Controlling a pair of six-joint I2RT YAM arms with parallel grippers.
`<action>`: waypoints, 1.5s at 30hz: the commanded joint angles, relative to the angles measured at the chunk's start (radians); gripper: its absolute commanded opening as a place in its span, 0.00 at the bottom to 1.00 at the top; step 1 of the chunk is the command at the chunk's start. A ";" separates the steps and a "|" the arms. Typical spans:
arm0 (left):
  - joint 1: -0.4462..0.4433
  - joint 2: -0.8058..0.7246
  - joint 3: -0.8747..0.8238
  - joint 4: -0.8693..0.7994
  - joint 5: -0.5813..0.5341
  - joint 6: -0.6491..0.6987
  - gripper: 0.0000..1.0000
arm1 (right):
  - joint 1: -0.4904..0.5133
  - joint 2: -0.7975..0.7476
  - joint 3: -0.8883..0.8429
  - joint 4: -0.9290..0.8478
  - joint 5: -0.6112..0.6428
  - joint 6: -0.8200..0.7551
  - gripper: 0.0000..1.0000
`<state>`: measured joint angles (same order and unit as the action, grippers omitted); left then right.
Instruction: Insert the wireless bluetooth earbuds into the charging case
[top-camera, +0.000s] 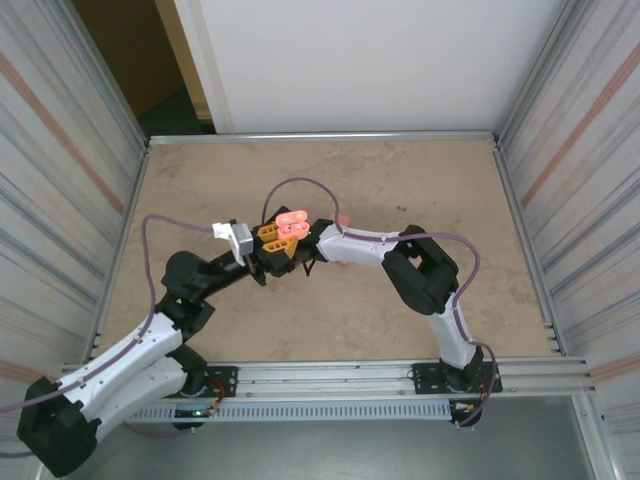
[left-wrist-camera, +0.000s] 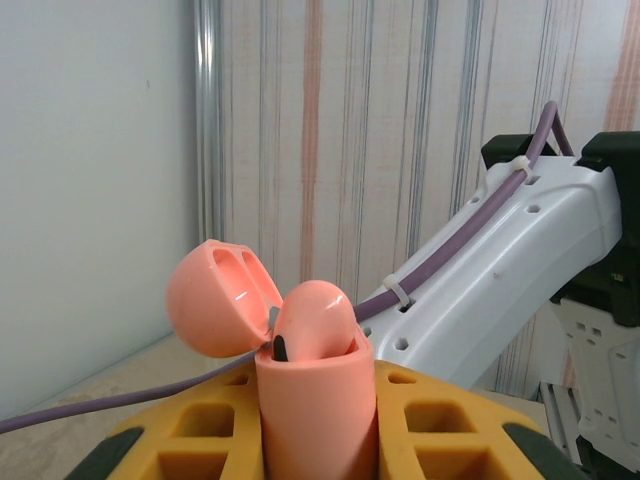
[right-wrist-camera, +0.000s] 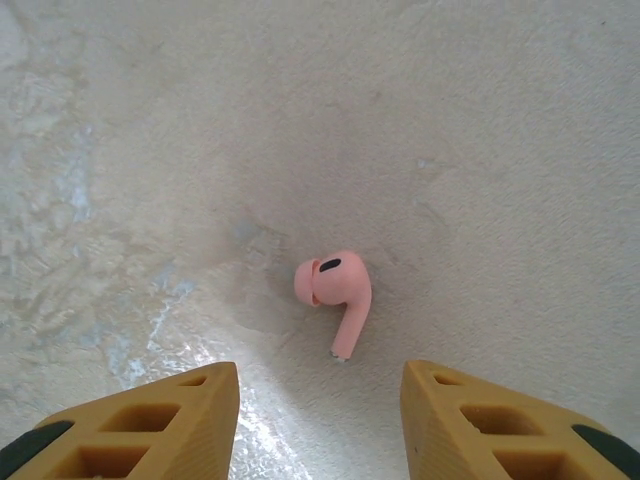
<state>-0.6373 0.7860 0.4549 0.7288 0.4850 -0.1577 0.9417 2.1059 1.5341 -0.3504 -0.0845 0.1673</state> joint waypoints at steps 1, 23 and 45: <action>-0.009 -0.029 0.014 0.023 0.001 -0.005 0.00 | -0.008 -0.004 0.062 -0.063 -0.036 -0.047 0.46; -0.009 -0.060 0.012 0.023 0.007 -0.016 0.00 | -0.027 0.226 0.427 -0.355 -0.081 -0.109 0.45; -0.009 -0.054 0.013 0.024 0.000 -0.010 0.00 | -0.017 0.342 0.598 -0.520 -0.066 -0.162 0.45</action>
<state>-0.6373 0.7403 0.4549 0.7288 0.4854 -0.1612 0.9215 2.4268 2.0907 -0.8261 -0.1543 0.0357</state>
